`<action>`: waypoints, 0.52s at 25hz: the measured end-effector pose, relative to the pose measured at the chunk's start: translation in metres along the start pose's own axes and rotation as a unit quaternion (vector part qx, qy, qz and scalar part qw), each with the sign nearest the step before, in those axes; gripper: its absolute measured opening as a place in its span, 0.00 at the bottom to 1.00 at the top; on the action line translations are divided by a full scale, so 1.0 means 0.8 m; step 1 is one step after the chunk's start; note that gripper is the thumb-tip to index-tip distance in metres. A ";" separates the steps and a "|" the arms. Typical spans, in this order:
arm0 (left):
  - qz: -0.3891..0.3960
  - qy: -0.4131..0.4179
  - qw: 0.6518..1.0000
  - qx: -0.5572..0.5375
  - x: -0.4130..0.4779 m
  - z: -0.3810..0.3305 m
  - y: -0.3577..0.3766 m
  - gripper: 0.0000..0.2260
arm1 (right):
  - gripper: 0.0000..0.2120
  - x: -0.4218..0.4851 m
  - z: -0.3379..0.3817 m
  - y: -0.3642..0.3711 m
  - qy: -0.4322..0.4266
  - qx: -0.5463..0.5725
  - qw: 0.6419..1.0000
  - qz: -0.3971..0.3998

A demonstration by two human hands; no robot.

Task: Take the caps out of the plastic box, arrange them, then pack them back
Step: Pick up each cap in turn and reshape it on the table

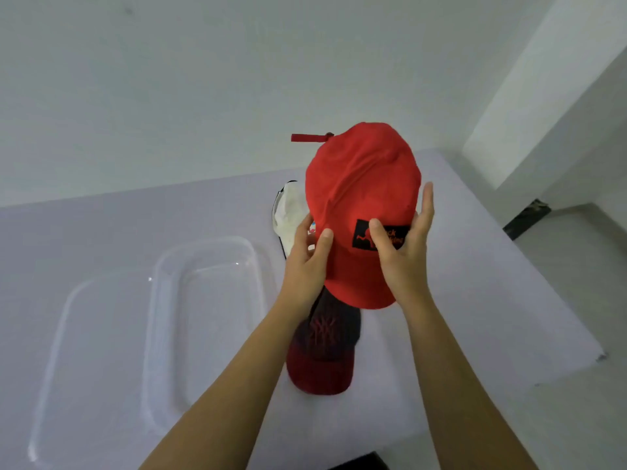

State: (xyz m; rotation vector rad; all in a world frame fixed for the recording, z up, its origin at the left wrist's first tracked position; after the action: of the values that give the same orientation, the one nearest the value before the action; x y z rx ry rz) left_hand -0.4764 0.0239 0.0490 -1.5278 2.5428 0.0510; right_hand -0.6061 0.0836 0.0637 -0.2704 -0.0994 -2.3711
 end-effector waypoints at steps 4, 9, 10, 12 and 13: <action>-0.004 -0.066 0.997 0.036 0.061 0.031 0.094 0.23 | 0.39 0.069 -0.060 -0.067 0.067 -0.023 0.997 0.020; -0.022 -0.181 0.976 0.117 0.125 0.073 0.156 0.20 | 0.38 0.127 -0.148 -0.097 0.185 -0.071 0.979 0.044; -0.022 -0.190 0.972 0.139 0.134 0.081 0.160 0.19 | 0.38 0.132 -0.165 -0.098 0.208 -0.072 0.974 0.047; -0.015 -0.192 0.964 0.182 0.150 0.098 0.167 0.18 | 0.39 0.145 -0.195 -0.098 0.227 -0.082 0.969 0.059; -0.014 -0.194 0.960 0.200 0.158 0.107 0.169 0.18 | 0.39 0.152 -0.206 -0.096 0.233 -0.088 0.966 0.067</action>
State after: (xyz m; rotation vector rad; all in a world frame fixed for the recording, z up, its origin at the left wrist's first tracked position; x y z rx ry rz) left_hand -0.6421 -0.0122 -0.0642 -1.2513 2.0680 -0.1444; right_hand -0.7724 0.0336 -0.0695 0.1975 0.3443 -2.2465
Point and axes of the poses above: each hand's wrist, its own x-axis towards the middle knuckle, its own y-axis out of the palm, z = x × y, the point moved 1 cm from there along x, towards the middle knuckle, and after that the axes turned 10 degrees about x, right-handed, at the moved point
